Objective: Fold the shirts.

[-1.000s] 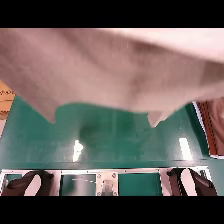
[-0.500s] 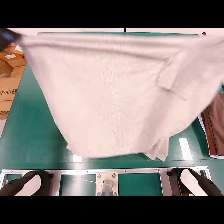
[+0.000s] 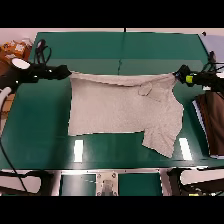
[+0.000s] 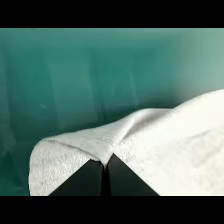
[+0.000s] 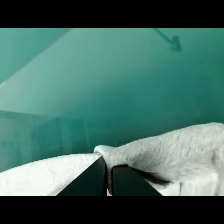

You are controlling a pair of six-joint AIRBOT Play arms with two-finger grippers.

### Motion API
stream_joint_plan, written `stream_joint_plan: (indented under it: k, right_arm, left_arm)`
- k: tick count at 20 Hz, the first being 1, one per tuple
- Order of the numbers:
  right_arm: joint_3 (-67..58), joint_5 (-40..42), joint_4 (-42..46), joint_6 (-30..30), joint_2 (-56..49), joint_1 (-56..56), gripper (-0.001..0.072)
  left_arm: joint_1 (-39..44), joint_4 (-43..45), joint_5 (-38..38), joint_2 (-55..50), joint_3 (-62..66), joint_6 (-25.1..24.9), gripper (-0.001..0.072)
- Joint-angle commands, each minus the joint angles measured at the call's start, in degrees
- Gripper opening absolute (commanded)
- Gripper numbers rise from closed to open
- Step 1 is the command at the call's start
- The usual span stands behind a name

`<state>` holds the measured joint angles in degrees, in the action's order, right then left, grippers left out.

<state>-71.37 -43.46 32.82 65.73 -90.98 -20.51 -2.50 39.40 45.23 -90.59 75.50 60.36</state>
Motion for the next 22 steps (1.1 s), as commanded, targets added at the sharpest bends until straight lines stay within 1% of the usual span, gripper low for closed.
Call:
stream_joint_plan:
  k: [1,3,7,10,12,14,16,17,20,22]
  right_arm:
    - [-8.6,-0.6,-1.3,-0.2,-11.7,0.4,0.0012]
    - [-13.4,-0.7,-1.3,-0.2,-14.3,0.4,0.0012]
    - [-20.0,-0.3,-1.3,0.1,-15.7,0.4,0.0012]
    - [-21.4,0.6,-1.3,0.0,-15.7,0.3,0.0012]
    - [-21.4,0.1,-0.8,0.0,-15.9,0.2,0.0012]
    - [-21.4,-3.0,1.8,0.0,-15.9,-0.3,0.0011]
    - [-21.3,-8.4,6.4,0.7,-15.9,-1.4,0.0011]
    - [-21.3,-11.2,9.1,2.2,-15.9,-1.9,0.0011]
    - [-21.3,-19.3,17.3,4.0,-15.9,-2.7,0.001]
    - [-21.3,-22.4,22.5,5.8,-15.9,-2.7,0.001]
  left_arm:
    - [1.4,-2.6,-10.1,-4.5,-0.2,-0.4,0.002]
    - [1.4,-2.6,-12.5,-4.5,1.0,-0.4,0.0021]
    - [1.4,-2.4,-15.0,-4.9,6.4,-0.5,0.002]
    - [1.4,-2.1,-16.2,-5.0,8.3,-0.5,0.002]
    - [1.4,-1.4,-15.6,-5.0,8.3,-0.8,0.002]
    - [1.4,0.7,-12.5,-5.0,8.3,-0.6,0.002]
    - [1.4,3.0,-7.9,-5.0,7.2,0.2,0.002]
    - [1.4,4.7,-6.0,-5.0,6.1,1.4,0.002]
    - [1.4,12.0,-2.4,-5.0,2.4,6.1,0.002]
    - [1.4,13.4,-1.4,-5.0,0.4,7.0,0.002]
